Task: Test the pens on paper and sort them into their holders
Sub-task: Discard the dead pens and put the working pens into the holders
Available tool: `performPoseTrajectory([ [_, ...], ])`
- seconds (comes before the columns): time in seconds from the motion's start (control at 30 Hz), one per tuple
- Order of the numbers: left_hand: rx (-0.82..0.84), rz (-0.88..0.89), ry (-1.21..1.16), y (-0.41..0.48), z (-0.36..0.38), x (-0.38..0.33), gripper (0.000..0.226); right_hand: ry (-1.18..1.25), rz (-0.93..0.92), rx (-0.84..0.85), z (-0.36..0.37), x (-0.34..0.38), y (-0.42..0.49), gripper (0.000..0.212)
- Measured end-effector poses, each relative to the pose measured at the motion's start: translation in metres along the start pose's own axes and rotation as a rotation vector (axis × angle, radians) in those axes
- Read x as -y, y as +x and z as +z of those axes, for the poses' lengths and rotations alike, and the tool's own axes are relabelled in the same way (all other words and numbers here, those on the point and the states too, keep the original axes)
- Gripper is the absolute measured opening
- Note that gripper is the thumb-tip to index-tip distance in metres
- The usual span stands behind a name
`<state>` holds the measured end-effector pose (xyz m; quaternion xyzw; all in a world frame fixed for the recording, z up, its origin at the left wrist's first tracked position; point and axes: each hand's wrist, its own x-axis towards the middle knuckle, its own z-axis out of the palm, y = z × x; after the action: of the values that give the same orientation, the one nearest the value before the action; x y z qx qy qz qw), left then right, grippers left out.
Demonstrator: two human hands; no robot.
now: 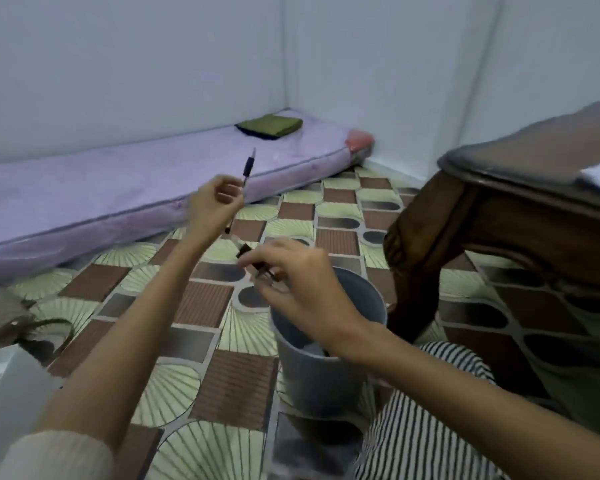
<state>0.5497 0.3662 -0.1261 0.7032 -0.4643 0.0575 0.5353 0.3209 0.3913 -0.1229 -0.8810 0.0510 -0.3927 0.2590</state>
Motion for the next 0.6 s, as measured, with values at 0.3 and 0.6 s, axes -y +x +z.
performPoseTrajectory([
  [0.3,0.318,0.378,-0.505,0.053,0.098,-0.235,0.022,-0.296,0.097,-0.539,-0.244,-0.002,0.047,0.022],
  [0.6,0.647,0.469,-0.828,0.043,0.203,-0.42,0.016,-0.631,0.232,-0.777,-0.441,0.014,0.015,0.027],
])
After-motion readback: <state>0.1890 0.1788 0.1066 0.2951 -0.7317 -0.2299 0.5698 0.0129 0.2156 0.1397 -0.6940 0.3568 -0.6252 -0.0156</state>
